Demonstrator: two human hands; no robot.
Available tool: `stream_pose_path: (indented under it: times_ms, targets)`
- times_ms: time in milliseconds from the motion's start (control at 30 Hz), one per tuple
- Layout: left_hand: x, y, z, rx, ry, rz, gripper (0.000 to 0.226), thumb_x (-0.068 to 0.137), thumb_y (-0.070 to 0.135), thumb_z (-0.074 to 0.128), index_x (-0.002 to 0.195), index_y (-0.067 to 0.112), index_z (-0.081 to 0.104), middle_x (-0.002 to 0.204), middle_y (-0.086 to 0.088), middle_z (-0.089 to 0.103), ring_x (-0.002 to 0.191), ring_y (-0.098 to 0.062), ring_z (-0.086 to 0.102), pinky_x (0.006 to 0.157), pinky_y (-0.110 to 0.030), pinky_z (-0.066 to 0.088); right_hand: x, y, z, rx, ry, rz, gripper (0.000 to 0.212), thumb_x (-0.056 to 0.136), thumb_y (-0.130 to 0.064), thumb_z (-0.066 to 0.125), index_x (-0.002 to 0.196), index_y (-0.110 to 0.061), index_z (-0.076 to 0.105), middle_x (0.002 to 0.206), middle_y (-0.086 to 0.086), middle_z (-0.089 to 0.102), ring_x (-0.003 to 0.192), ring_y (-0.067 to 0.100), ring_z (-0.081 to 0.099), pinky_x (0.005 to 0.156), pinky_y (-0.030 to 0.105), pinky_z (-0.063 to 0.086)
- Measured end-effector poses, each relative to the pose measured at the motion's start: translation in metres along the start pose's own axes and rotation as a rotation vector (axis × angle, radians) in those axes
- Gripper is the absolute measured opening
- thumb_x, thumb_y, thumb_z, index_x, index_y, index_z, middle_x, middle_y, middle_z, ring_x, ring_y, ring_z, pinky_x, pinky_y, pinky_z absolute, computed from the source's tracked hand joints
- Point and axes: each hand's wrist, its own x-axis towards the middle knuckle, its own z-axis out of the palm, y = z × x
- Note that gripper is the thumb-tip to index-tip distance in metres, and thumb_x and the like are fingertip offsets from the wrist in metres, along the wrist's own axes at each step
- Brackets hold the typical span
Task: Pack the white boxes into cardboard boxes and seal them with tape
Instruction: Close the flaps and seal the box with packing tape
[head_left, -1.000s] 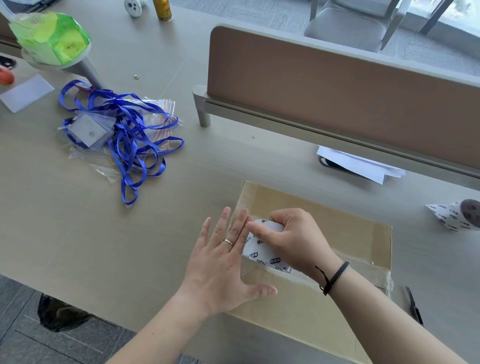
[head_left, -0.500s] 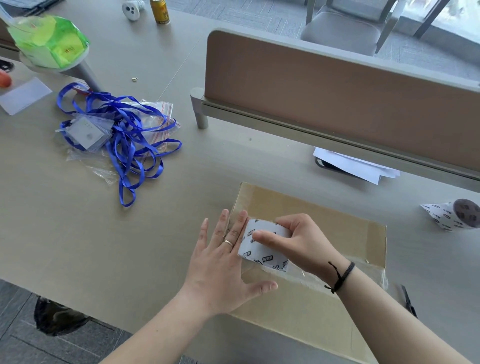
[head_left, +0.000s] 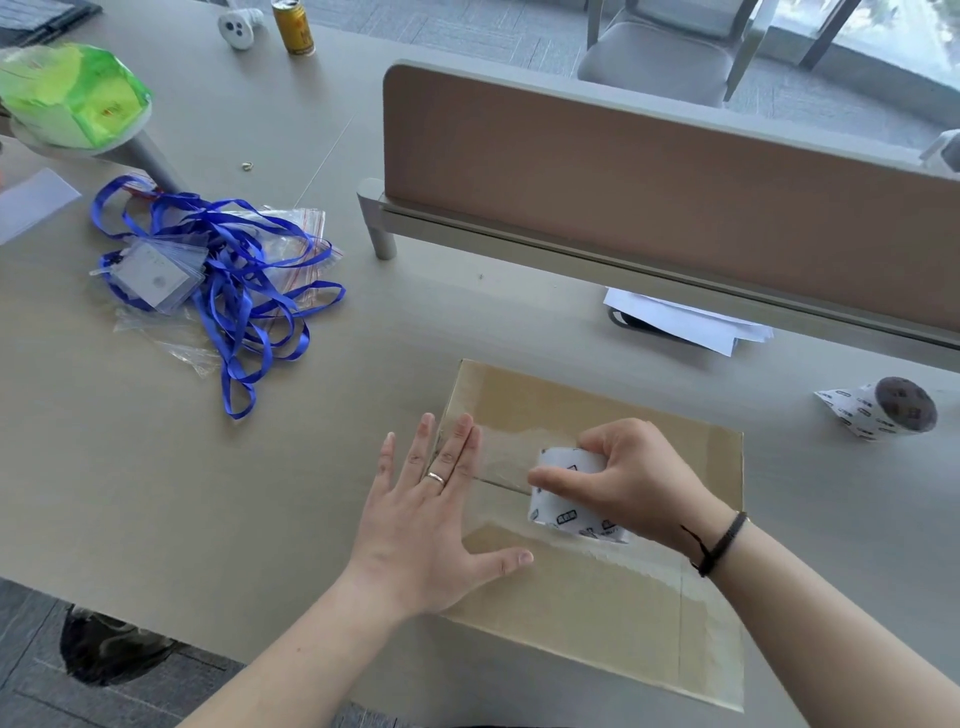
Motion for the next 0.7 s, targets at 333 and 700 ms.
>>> stream_pose_path:
  times_ms: [333, 700]
  targets:
    - [0.002, 0.002, 0.001, -0.005, 0.004, -0.012, 0.123, 0.066, 0.103, 0.015, 0.152, 0.027, -0.031, 0.156, 0.015, -0.040, 0.143, -0.018, -0.043, 0.121, -0.051, -0.017, -0.009, 0.023, -0.012, 0.277, -0.110, 0.000, 0.065, 0.066, -0.053, 0.085, 0.057, 0.001, 0.048, 0.054, 0.002, 0.050, 0.051, 0.017, 0.041, 0.048, 0.024, 0.028]
    - [0.002, 0.000, 0.005, -0.010, 0.029, -0.004, 0.123, 0.066, 0.104, 0.017, 0.155, 0.028, -0.022, 0.161, 0.016, -0.030, 0.149, -0.019, -0.033, 0.123, -0.051, -0.010, -0.013, 0.025, -0.007, 0.347, -0.070, 0.011, 0.046, 0.076, -0.033, 0.088, 0.057, -0.002, 0.059, 0.055, 0.005, 0.066, 0.046, 0.016, 0.054, 0.045, 0.025, 0.041]
